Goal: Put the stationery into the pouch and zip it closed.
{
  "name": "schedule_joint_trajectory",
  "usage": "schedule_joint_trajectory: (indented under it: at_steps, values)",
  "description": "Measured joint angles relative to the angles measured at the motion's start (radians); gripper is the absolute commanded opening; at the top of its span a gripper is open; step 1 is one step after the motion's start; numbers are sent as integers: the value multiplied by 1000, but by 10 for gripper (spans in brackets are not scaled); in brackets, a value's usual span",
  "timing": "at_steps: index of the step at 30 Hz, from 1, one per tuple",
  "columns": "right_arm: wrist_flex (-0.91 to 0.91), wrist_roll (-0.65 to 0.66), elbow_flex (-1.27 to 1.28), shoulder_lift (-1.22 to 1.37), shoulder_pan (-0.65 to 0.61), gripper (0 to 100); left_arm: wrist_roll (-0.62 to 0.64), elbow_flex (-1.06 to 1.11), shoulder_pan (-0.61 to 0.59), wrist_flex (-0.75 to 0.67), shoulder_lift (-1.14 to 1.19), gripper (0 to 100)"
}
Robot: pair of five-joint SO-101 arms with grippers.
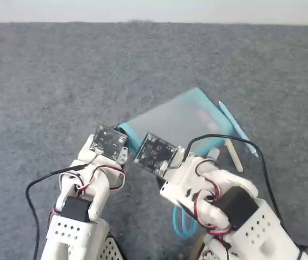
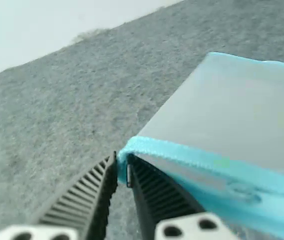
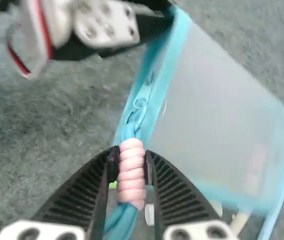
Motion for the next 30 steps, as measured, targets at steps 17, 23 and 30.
schedule_joint_trajectory:
  at_steps: [17,23,30]
  values:
    - [-11,-11,0,3,43,6,43,-51,-44,170,-2,201]
    - [-11,-11,0,3,-48,7,-12,-26,0,149,0,246]
    - [3,11,0,-5,-103,7,-34,0,28,87,0,242]
